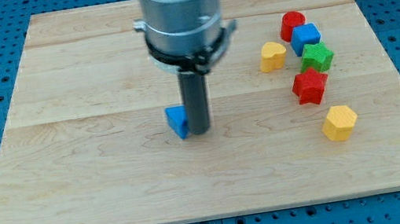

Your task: Slide the blue triangle towards the top center

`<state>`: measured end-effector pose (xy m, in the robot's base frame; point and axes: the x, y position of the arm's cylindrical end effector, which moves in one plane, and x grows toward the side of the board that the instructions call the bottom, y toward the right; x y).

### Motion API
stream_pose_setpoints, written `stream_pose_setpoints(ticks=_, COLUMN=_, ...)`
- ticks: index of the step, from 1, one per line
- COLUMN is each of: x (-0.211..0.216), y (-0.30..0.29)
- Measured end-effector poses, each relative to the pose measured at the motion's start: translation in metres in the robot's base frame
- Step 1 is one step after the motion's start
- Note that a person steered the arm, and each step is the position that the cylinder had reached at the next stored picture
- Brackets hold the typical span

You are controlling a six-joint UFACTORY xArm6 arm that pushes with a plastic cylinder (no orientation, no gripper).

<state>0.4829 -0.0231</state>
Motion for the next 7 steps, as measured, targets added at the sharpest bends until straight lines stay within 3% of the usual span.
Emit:
stream_pose_setpoints(ticks=1, x=-0.032, y=-0.034)
stream_pose_setpoints(ticks=5, x=-0.049, y=-0.199)
stream_pose_setpoints(ticks=7, x=-0.098, y=-0.143)
